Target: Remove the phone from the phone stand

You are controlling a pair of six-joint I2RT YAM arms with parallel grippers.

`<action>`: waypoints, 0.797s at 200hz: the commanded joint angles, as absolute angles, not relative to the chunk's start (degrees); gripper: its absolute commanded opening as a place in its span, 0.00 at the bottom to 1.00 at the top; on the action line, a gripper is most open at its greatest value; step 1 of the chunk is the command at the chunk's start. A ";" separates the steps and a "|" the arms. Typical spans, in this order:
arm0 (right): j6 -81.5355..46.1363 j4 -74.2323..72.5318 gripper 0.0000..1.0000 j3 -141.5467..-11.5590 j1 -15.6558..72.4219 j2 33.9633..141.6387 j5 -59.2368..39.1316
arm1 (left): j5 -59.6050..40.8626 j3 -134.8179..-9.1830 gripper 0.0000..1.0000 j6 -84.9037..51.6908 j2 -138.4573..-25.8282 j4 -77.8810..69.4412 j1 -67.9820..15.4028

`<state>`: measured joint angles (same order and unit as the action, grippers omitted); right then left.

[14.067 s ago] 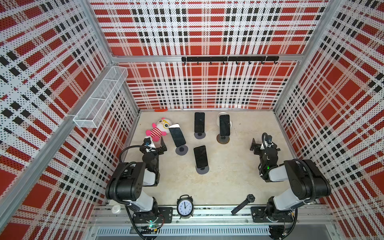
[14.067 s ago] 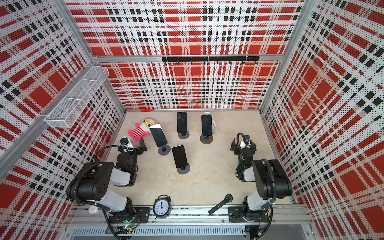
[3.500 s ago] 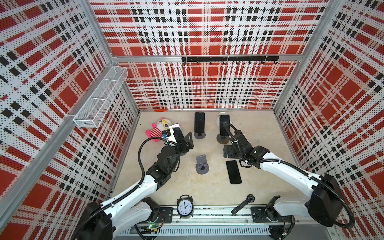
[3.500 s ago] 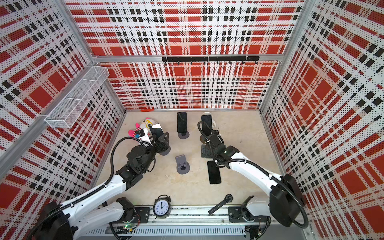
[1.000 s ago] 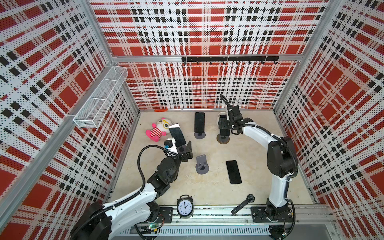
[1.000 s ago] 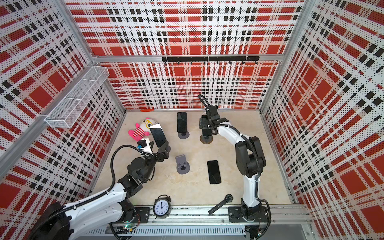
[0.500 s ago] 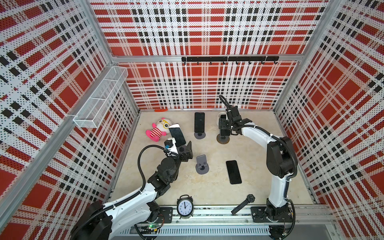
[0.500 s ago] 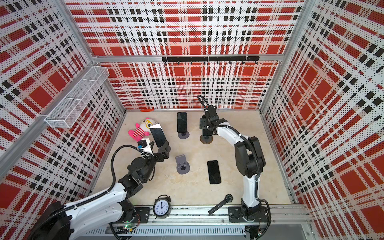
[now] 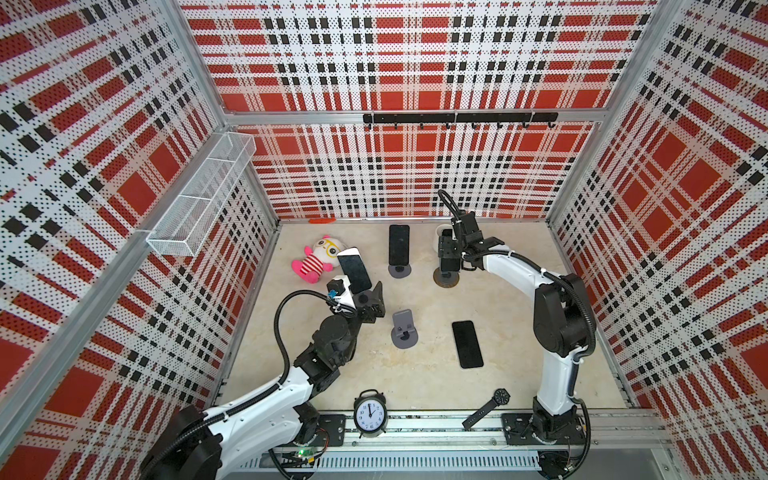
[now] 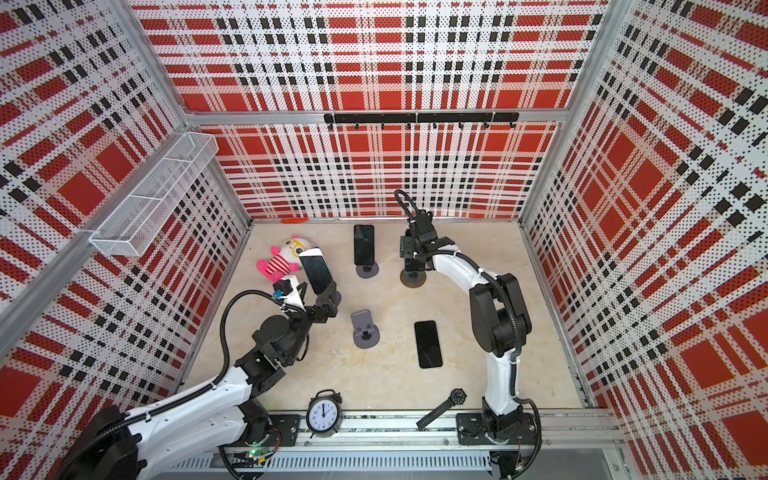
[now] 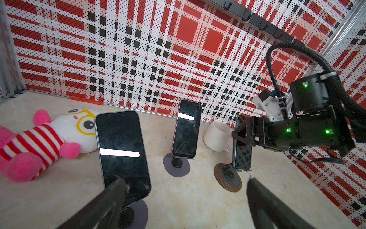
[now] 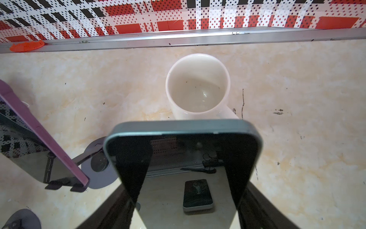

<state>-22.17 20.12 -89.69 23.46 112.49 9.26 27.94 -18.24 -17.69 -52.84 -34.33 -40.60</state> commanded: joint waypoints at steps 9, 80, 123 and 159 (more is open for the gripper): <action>-22.64 19.38 0.75 -89.53 23.56 108.88 9.91 | 29.09 -17.40 0.98 -16.87 -52.03 -35.60 -41.04; -22.94 19.86 0.75 -89.96 23.63 108.03 10.52 | 29.09 -17.40 0.98 -16.79 -52.03 -35.54 -41.04; -21.91 22.34 0.75 -91.70 23.47 106.02 10.96 | 29.27 -17.31 0.98 -16.83 -52.00 -35.56 -41.08; -20.13 25.48 0.75 -92.20 23.50 102.93 10.09 | 29.06 -17.40 0.98 -16.72 -52.20 -35.57 -41.13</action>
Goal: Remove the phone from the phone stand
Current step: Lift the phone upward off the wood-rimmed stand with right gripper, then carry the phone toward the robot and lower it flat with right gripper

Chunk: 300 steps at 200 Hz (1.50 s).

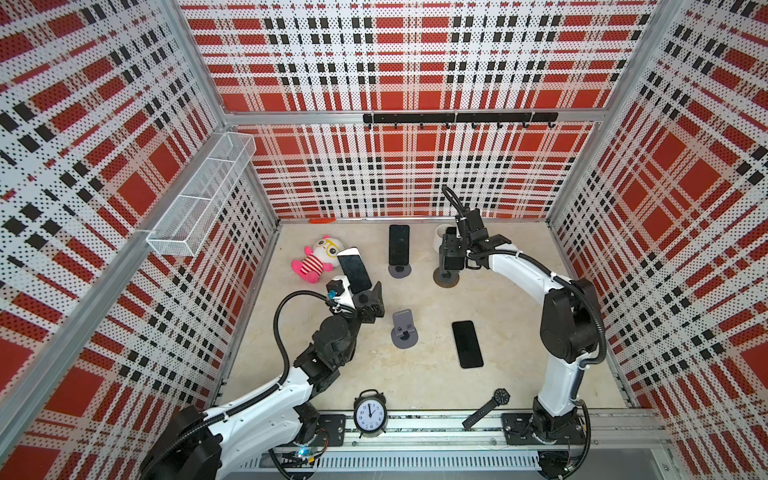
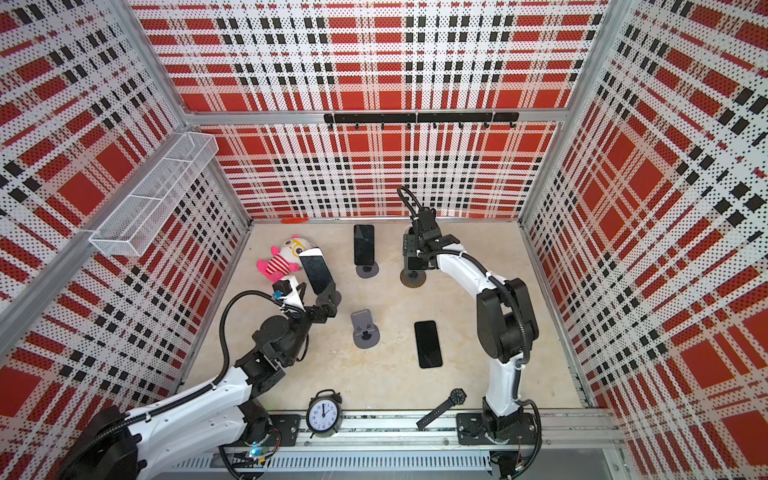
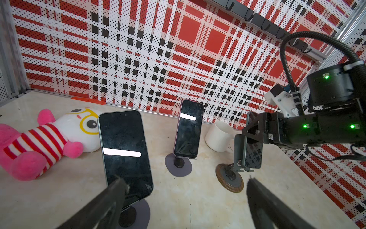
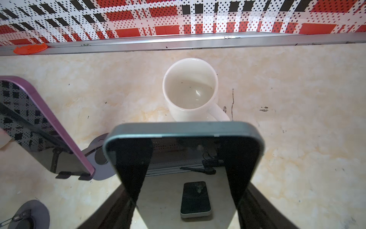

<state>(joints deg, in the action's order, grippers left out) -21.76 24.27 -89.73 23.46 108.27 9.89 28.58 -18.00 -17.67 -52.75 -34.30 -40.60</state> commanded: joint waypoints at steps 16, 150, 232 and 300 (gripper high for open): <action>-19.57 26.67 0.74 -91.57 23.45 101.00 9.38 | 29.09 -17.31 0.98 -16.87 -52.21 -35.58 -41.13; -16.55 31.82 0.73 -79.72 28.56 86.07 -0.14 | 34.55 -17.27 0.98 -15.73 -54.22 -35.39 -40.87; -19.66 29.54 0.73 -74.63 33.90 88.67 -1.98 | 37.26 -16.26 0.98 -15.47 -52.73 -35.42 -40.44; -21.01 28.47 0.73 -72.99 34.73 90.18 -2.13 | 37.43 -16.44 0.98 -15.38 -54.01 -35.42 -40.08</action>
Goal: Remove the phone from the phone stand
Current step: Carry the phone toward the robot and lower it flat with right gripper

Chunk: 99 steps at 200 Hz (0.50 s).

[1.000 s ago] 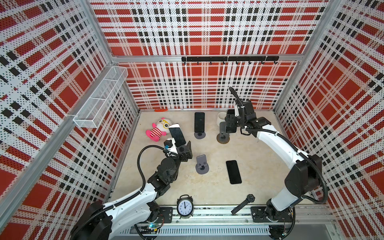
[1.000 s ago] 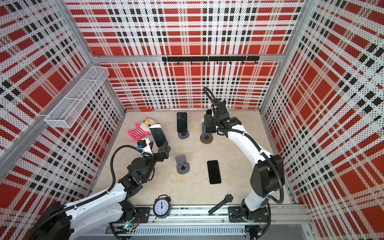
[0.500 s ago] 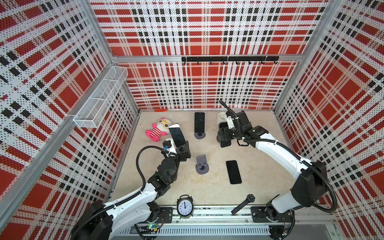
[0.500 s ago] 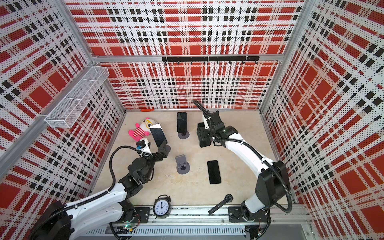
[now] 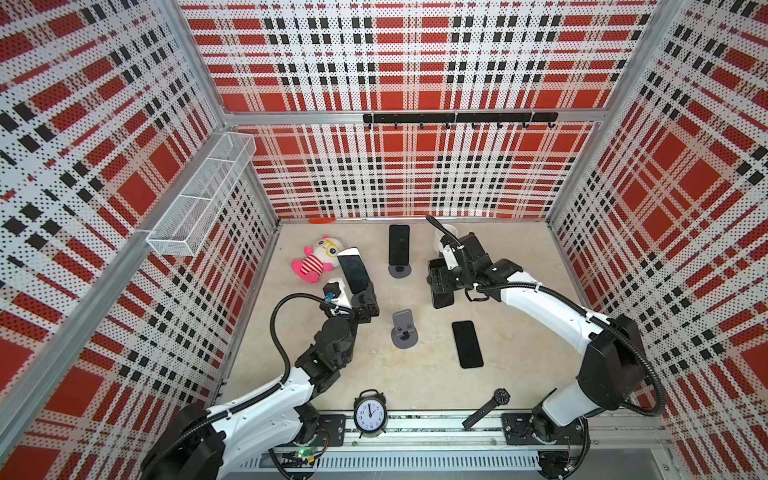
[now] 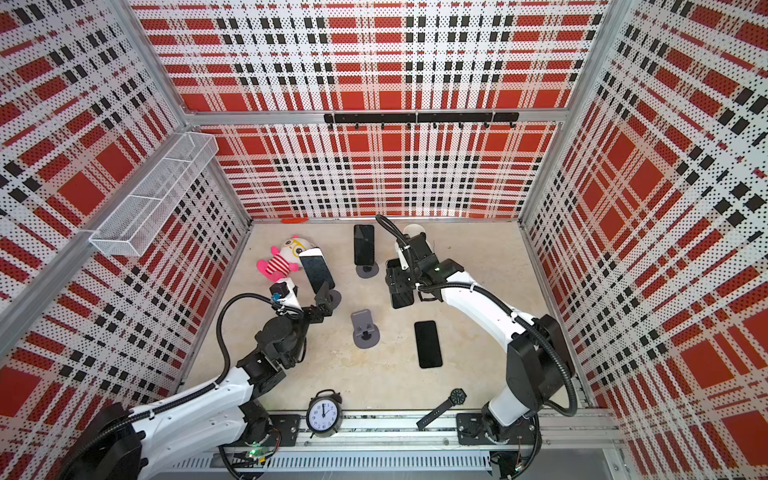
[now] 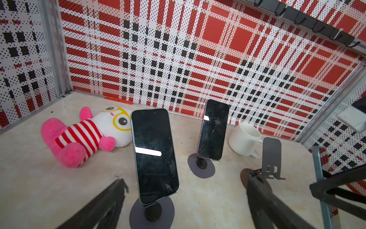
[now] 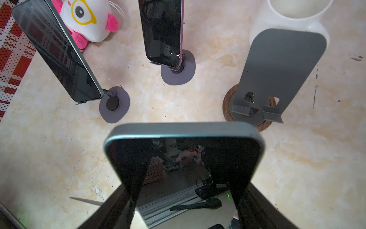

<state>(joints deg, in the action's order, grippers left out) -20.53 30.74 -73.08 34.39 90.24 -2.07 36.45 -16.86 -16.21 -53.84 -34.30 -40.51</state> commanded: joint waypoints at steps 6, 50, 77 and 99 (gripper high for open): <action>-21.17 28.51 0.73 -72.74 34.72 90.23 -1.90 | 37.40 -16.44 0.98 -15.38 -54.10 -35.42 -40.08; -24.76 27.83 0.72 -69.05 34.72 90.82 -3.49 | 37.61 -16.44 0.98 -15.38 -54.31 -35.50 -39.90; -25.25 27.44 0.72 -68.49 35.32 92.46 -4.31 | 37.70 -16.35 0.98 -15.39 -54.29 -35.46 -39.82; -25.42 28.13 0.72 -68.99 35.67 94.54 -4.71 | 37.85 -16.35 0.98 -15.33 -54.09 -35.46 -39.83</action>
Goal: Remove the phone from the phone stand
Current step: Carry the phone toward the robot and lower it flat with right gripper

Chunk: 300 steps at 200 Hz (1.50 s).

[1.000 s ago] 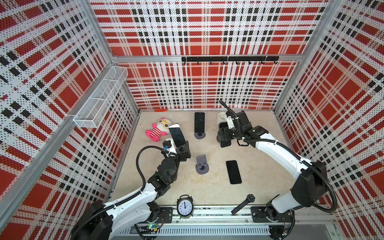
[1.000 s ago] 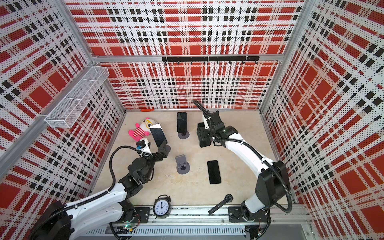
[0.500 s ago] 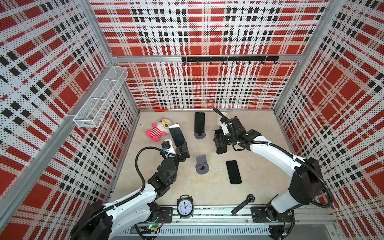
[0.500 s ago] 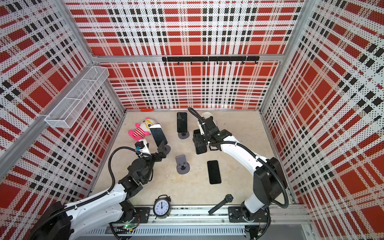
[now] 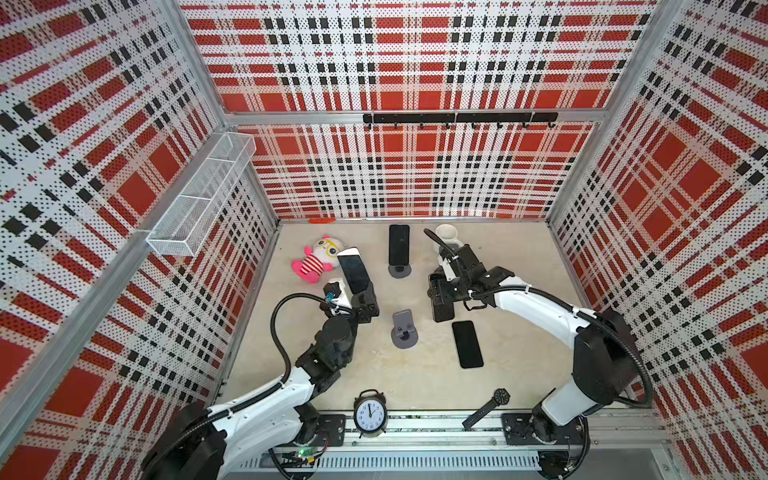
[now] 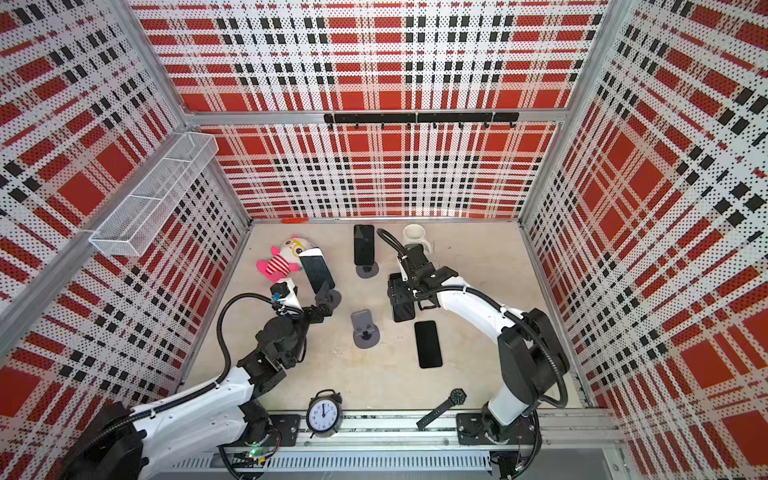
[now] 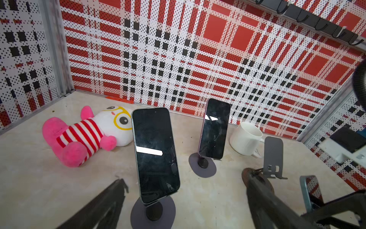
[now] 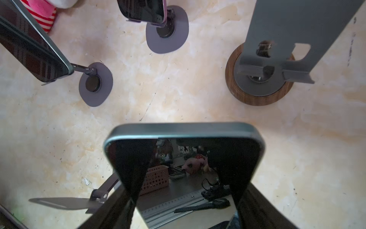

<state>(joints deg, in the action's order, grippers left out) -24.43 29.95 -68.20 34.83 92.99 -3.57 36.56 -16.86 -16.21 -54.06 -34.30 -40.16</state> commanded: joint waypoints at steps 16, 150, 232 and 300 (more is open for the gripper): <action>-24.71 28.84 0.72 -69.62 36.10 96.23 -5.06 | 38.06 -16.18 0.98 -15.29 -53.50 -35.42 -39.81; -27.00 28.91 0.73 -70.22 38.27 105.45 -3.43 | 37.62 -15.64 0.98 -15.14 -52.11 -35.62 -39.79; -27.45 29.10 0.76 -70.39 38.41 108.03 -1.18 | 37.72 -15.59 0.98 -15.28 -52.44 -35.79 -39.73; -28.71 27.87 0.76 -70.19 39.02 109.85 0.11 | 36.89 -15.73 0.98 -15.47 -52.70 -35.92 -39.77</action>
